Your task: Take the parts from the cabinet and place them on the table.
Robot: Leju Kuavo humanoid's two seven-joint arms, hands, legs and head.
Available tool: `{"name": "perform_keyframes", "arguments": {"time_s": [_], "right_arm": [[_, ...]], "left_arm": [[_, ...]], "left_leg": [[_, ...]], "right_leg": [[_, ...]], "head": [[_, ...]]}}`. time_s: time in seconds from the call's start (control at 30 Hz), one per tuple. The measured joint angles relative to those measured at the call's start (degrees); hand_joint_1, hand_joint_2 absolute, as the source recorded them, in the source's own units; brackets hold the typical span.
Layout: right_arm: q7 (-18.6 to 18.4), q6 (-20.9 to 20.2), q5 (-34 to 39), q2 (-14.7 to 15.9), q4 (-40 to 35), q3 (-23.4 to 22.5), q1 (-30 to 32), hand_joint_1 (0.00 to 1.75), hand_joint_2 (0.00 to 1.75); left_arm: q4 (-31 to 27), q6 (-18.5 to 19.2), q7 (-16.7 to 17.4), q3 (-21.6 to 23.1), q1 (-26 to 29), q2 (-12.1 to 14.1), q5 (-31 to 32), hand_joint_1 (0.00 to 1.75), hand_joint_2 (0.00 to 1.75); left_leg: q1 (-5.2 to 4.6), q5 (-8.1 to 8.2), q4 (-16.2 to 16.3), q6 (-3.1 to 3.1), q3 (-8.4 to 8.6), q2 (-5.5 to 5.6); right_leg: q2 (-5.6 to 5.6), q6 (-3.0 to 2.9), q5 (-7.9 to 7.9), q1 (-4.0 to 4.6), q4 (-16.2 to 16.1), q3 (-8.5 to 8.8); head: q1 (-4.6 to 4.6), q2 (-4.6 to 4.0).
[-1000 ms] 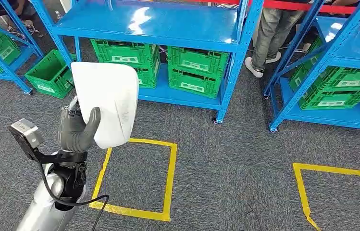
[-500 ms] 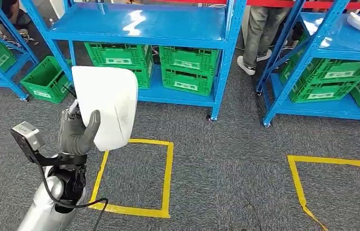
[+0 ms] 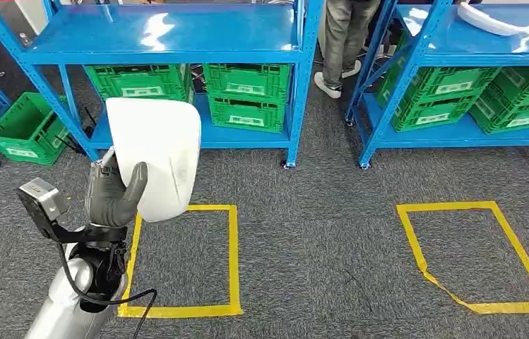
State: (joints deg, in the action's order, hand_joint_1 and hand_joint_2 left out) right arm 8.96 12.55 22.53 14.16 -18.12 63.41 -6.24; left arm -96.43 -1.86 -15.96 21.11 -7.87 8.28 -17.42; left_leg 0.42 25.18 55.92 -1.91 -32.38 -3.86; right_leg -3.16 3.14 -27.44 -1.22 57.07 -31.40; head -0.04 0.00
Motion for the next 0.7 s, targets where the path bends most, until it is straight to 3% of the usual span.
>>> {"name": "perform_keyframes", "arguments": {"time_s": [0.03, 0.07, 0.13, 0.17, 0.2, 0.23, 0.27, 0.33, 0.37, 0.43, 0.47, 0.5, 0.53, 0.57, 0.6, 0.63, 0.7], "right_arm": [[-0.02, 0.0, -0.04, 0.06, 0.02, 0.0, -0.21, 0.0, 0.0], [-0.02, 0.0, -0.07, 0.0, 0.04, 0.0, -0.19, 0.0, 0.0], [-0.02, -0.29, -0.31, -0.04, 0.09, 0.0, 0.03, 0.0, 0.0], [-0.09, -0.55, -0.33, -0.04, 0.11, 0.0, 0.16, 0.0, 0.0], [-0.18, -0.7, -0.33, -0.11, 0.11, 0.0, 0.26, 0.0, 0.0], [-0.11, -0.83, -0.31, -0.15, 0.13, 0.0, 0.28, 0.0, 0.0], [0.15, -0.83, -0.42, -0.15, 0.13, 0.0, 0.27, 0.0, 0.0], [0.28, -0.63, -0.37, -0.17, 0.15, -0.09, 0.34, 0.0, 0.0], [0.28, -0.54, -0.39, -0.18, 0.15, -0.13, 0.47, 0.0, 0.0], [0.33, -0.06, -0.39, -0.37, 0.15, -0.61, 0.47, 0.0, 0.0], [0.33, 0.35, -0.39, -0.44, 0.15, -0.74, 0.35, 0.0, 0.0], [0.37, 1.02, -0.35, -0.59, 0.15, -0.94, 0.31, 0.0, 0.0], [0.55, 1.49, -0.2, -1.29, 0.15, -1.12, 0.26, 0.0, 0.0], [0.61, 1.86, -0.11, -0.92, 0.2, -1.4, 0.14, 0.0, 0.0], [0.77, 1.97, -0.07, -1.14, 0.2, -1.6, 0.13, 0.0, 0.0], [0.92, 2.03, -0.05, -1.09, 0.2, -1.84, 0.19, 0.0, 0.0], [0.98, 2.08, -0.11, -1.38, 0.2, -2.08, 0.29, 0.0, 0.0]], "left_arm": [[0.0, 0.0, 0.0, 0.0, 0.04, 0.02, 0.0, 1.75, 1.75], [0.0, 0.0, 0.09, 0.02, 0.01, 0.11, 0.0, 1.75, 1.75], [0.0, -0.15, 0.15, 0.06, 0.05, 0.13, 0.02, 1.75, 1.75], [0.0, -0.35, 0.24, 0.07, 0.02, 0.17, 0.0, 1.75, 1.75], [0.02, -0.39, 0.44, 0.04, 0.02, 0.42, -0.11, 1.75, 1.75], [0.0, -0.39, 0.66, 0.09, 0.13, 0.7, -0.11, 1.75, 1.75], [0.0, -0.39, 0.79, 0.24, 0.28, 1.02, -0.04, 1.75, 1.75], [0.04, -0.39, 0.92, 0.46, 0.59, 1.81, 0.02, 1.75, 1.75], [0.04, -0.35, 0.96, 0.48, 0.62, 1.92, 0.02, 1.75, 1.75], [0.13, 0.09, 1.2, 0.63, 0.47, 2.3, 0.02, 1.75, 1.75], [0.13, 0.26, 1.27, 0.72, 0.15, 2.34, 0.02, 1.75, 1.75], [0.13, 0.54, 1.38, 0.79, -0.31, 2.34, 0.0, 1.75, 1.75], [0.15, 0.72, 1.51, 0.9, -0.83, 2.38, -0.07, 1.75, 1.75], [0.13, 0.79, 1.55, 0.98, -1.07, 2.34, -0.09, 1.75, 1.75], [0.13, 0.81, 1.71, 1.09, -1.25, 2.34, -0.11, 1.75, 1.75], [0.15, 0.83, 1.79, 1.18, -1.26, 2.36, -0.2, 1.75, 1.75], [0.15, 0.85, 1.81, 1.27, -1.34, 2.36, -0.22, 1.75, 1.75]], "left_leg": [[-0.44, 0.26, 0.52, 0.37, -0.27, -0.43], [-0.44, 0.22, 0.55, 0.64, -0.35, -0.74], [-0.35, 0.03, 0.53, 0.97, -0.31, -1.61], [-0.27, 0.16, 0.74, 1.31, -0.33, -2.25], [0.11, 1.13, 1.34, 1.78, -0.98, -0.67], [0.28, 3.41, 4.17, 2.07, -1.84, 1.78], [0.32, 6.09, 9.03, 2.29, -3.73, 2.95], [0.3, 9.29, 17.86, 2.5, -7.5, 3.51], [0.3, 9.13, 19.17, 2.4, -8.1, 3.62], [0.18, 5.8, 14.6, 1.75, -5.9, 3.7], [0.04, 2.73, 8.65, 1.1, -3.03, 3.98], [-0.12, 0.67, 3.66, 0.22, -0.65, 4.39], [-0.26, 1.7, 2.36, -0.39, 0.24, 4.75], [-0.52, 1.26, 1.65, -0.52, 0.11, 4.76], [-0.55, 1.65, 0.72, 0.15, 0.51, 4.64], [-0.58, 1.47, 0.98, 1.01, 0.42, 4.58], [-0.67, 1.44, 1.16, 0.76, 0.12, 4.62]], "right_leg": [[-1.02, -0.67, -0.09, 0.49, -1.43, 0.34], [0.15, -1.17, 0.22, 0.41, -1.35, 0.3], [1.05, -1.64, 0.46, 0.63, -1.17, -0.03], [1.69, -2.13, 0.78, 0.3, -1.33, -0.1], [2.22, -2.46, 1.01, -0.16, -1.36, -0.04], [2.83, -2.63, 1.11, -0.23, -1.3, -0.12], [3.39, -2.9, 1.27, -0.13, -1.3, -0.22], [4.12, -3.1, 1.41, 0.22, -1.24, -0.39], [4.61, -3.1, 1.41, 0.36, -1.21, -0.4], [5.43, -3.1, 1.41, 0.61, -1.02, -0.36], [5.8, -3.1, 1.41, 0.88, -1.0, -0.25], [5.99, -3.1, 1.41, 0.96, -1.02, -0.19], [6.03, -2.83, 1.58, 1.1, -1.09, -0.51], [6.12, -2.74, 1.63, 1.01, -0.91, -0.83], [6.06, -2.92, 1.47, 1.31, -0.42, -1.22], [6.06, -2.87, 1.52, 1.07, -0.43, -1.46], [6.03, -2.57, 1.76, 0.87, -0.57, -1.59]], "head": [[-0.02, 0.0], [-0.2, 0.0], [-0.15, 0.0], [-0.09, 0.0], [-0.15, 0.0], [-0.28, 0.0], [-0.26, 0.0], [-0.28, 0.0], [-0.31, 0.0], [-0.31, 0.0], [-0.31, 0.0], [-0.29, 0.0], [0.05, 0.0], [-0.15, 0.0], [-0.2, 0.0], [-0.22, 0.0], [-0.17, 0.0]]}}
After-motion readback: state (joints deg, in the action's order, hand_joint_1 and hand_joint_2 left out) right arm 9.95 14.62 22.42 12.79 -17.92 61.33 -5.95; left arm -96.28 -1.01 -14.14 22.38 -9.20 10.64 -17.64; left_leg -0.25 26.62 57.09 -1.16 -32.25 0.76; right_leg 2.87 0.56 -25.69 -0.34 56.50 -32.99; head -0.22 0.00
